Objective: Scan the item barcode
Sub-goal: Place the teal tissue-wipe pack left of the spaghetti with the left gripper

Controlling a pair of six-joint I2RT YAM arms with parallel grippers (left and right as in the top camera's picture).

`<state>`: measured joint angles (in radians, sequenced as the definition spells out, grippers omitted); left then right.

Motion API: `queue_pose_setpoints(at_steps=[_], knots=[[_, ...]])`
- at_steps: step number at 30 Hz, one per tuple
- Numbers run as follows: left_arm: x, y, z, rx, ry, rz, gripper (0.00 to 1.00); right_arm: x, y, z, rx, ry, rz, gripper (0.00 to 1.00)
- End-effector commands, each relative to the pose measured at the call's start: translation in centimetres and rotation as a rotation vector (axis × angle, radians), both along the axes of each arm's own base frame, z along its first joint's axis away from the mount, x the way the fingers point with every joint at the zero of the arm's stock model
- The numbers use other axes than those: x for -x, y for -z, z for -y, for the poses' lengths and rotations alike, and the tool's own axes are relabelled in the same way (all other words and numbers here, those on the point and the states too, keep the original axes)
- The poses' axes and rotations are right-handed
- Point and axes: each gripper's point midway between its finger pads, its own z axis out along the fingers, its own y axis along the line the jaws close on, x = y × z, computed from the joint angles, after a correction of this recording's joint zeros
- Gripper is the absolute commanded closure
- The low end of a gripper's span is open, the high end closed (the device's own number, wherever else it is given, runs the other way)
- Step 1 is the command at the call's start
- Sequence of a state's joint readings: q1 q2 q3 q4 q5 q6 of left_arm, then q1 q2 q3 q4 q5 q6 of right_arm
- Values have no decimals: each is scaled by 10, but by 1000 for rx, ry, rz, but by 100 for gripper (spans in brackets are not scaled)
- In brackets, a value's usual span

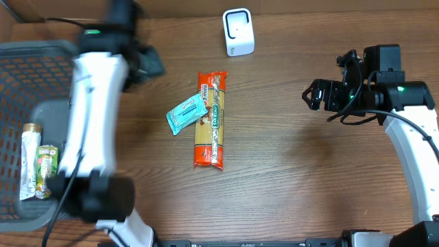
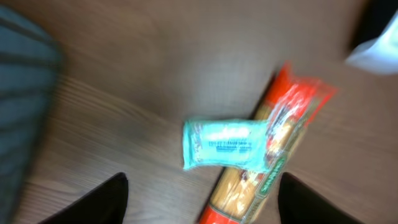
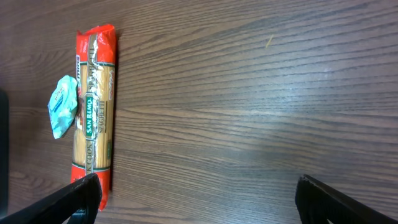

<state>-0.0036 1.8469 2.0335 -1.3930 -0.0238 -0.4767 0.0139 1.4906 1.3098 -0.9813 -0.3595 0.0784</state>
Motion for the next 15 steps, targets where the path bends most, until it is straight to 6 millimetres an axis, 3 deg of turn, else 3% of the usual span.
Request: queue_pose_setpoints(at_steps=[1, 4, 7, 11, 15], knots=[[37, -99, -53, -75, -86, 233, 20, -5, -10, -2, -3, -2, 30, 0], [74, -114, -95, -133, -204, 235, 19, -5, -11, -2, -3, -2, 31, 0], [110, -108, -133, -161, -340, 169, 20, -5, -11, -2, -3, -2, 31, 0], [145, -80, -178, -145, -515, 90, 20, -5, -10, -2, -3, -2, 30, 0], [161, -40, -211, -115, -624, 81, 22, -5, -10, -2, -3, -2, 30, 0]])
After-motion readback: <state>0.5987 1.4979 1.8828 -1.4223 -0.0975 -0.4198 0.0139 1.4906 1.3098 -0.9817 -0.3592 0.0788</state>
